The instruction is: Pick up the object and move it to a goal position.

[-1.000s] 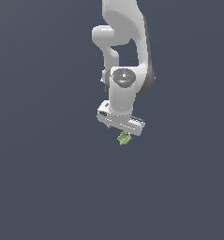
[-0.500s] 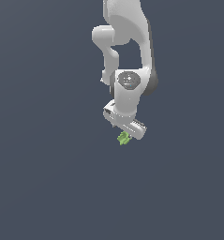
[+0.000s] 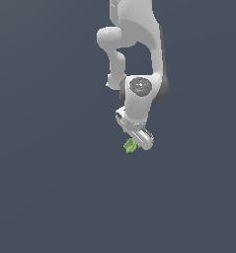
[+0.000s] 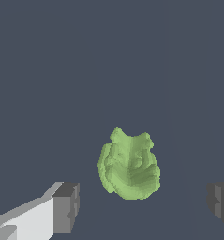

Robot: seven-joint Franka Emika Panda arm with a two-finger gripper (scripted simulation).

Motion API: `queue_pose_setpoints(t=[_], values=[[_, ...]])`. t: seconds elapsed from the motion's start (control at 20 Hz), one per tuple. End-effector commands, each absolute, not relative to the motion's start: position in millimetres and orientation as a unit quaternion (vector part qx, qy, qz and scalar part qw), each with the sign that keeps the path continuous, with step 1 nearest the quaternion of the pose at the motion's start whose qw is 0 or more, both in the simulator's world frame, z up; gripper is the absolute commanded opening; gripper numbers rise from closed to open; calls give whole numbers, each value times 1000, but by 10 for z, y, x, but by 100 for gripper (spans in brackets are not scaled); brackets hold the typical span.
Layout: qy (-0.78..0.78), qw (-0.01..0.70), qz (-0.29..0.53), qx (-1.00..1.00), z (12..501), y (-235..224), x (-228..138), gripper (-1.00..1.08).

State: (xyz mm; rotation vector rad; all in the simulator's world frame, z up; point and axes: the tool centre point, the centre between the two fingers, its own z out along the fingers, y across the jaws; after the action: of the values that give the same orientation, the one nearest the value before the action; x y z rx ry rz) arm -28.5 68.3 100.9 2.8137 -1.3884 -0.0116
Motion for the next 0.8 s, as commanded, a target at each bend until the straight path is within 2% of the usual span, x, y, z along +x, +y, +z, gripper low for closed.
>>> queue_pose_setpoints(t=[0.0, 0.75], values=[[-467, 1, -3, 884, 982, 717, -300, 100], [-529, 0, 0, 848, 911, 806, -340, 100]])
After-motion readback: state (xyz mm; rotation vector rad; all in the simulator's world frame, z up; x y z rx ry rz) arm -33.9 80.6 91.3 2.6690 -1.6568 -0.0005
